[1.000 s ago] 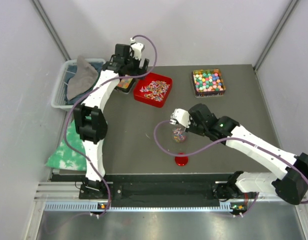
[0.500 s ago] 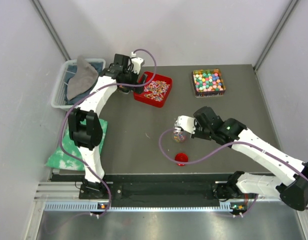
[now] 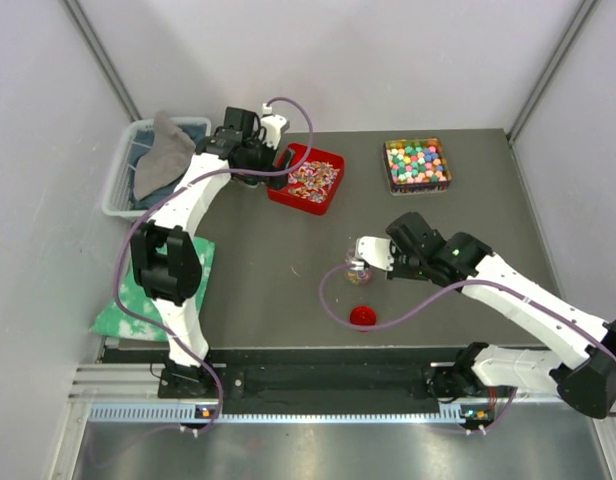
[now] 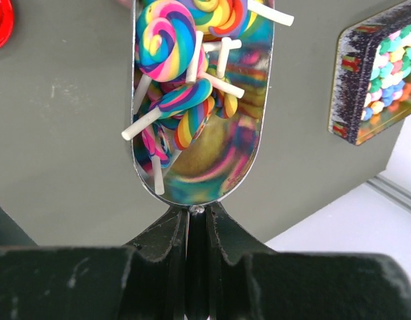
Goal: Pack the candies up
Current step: Place the fake candies in the packing bottle.
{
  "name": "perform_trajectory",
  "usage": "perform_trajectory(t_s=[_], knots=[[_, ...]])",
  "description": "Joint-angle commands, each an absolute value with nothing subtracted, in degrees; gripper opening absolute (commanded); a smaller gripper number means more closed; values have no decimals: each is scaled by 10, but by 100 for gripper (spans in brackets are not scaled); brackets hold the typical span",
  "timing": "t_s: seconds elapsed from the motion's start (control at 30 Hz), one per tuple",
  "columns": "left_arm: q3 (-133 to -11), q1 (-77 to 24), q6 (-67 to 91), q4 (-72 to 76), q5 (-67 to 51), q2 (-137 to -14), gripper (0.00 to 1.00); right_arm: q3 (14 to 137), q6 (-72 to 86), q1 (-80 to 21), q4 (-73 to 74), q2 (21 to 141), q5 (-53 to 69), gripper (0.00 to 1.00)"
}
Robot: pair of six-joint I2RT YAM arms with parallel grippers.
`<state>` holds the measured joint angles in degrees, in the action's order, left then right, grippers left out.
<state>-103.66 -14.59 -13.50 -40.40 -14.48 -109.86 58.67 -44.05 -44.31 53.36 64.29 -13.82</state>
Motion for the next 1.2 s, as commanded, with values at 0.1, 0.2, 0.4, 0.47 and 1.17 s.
perform_trajectory(t_s=[0.1,0.2,0.4,0.47,1.17], knots=[[-1010,-144,-140,-402,-177,-1051,99,637,-470,-437,541,660,-176,0],[-1003,-144,-142,-399,-176,-1046,99,641,-488,-437,544,666,-192,0],[-992,-144,-142,-397,-183,-1041,99,653,-500,-437,555,680,-213,0],[-986,-144,-141,-394,-183,-1038,99,662,-500,-438,561,684,-214,0],[-961,-144,-140,-381,-191,-1031,99,667,-528,-482,589,699,-270,0]])
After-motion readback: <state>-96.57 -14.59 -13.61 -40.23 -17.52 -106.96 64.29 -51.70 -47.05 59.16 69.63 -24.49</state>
